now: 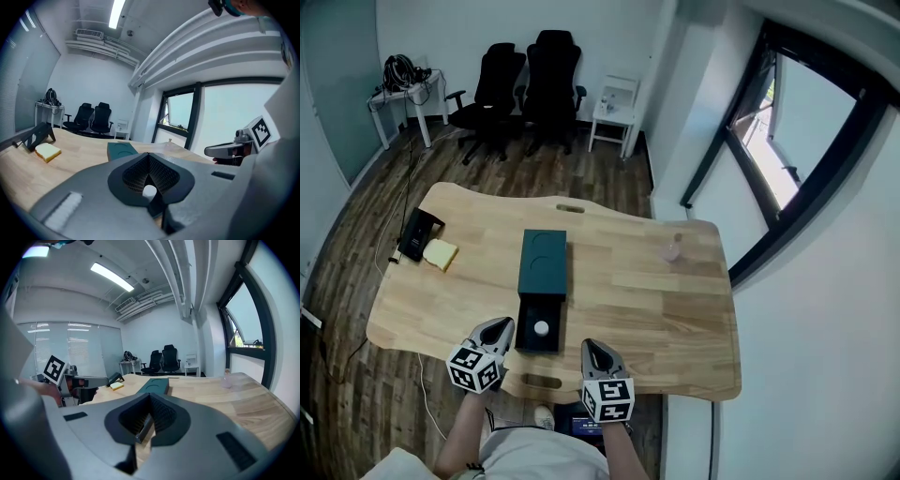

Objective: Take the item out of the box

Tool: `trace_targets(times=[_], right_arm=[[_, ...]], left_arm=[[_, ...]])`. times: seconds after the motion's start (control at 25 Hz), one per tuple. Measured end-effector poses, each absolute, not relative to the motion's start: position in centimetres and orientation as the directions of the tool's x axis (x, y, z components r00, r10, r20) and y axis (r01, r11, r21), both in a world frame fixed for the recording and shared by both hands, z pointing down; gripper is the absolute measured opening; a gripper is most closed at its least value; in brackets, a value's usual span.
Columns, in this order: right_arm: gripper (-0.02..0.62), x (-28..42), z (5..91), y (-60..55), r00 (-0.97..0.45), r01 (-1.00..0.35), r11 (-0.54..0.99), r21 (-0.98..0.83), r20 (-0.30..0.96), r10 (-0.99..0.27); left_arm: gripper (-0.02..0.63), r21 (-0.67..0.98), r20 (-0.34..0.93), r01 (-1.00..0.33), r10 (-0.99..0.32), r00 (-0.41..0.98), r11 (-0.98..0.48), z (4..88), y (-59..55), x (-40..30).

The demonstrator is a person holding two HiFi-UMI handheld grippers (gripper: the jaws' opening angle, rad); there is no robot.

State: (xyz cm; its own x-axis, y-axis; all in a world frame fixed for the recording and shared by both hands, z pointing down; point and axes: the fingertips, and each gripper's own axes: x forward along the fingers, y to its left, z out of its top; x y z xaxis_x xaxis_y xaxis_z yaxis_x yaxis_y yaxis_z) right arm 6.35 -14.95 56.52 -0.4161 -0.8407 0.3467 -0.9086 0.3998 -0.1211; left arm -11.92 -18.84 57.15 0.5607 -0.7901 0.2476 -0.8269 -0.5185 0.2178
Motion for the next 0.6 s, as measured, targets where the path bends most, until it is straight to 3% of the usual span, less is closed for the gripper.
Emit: trace_targets(times=[0.6], right_arm=[[0.005,7.6,59.2,-18.2,-0.397,-0.918,0.368,-0.149,0.389,-0.832]], left_arm=[[0.0,0.218,0.313,-0.808,-0.745,0.589,-0.548,60.0,-22.3,-10.1]])
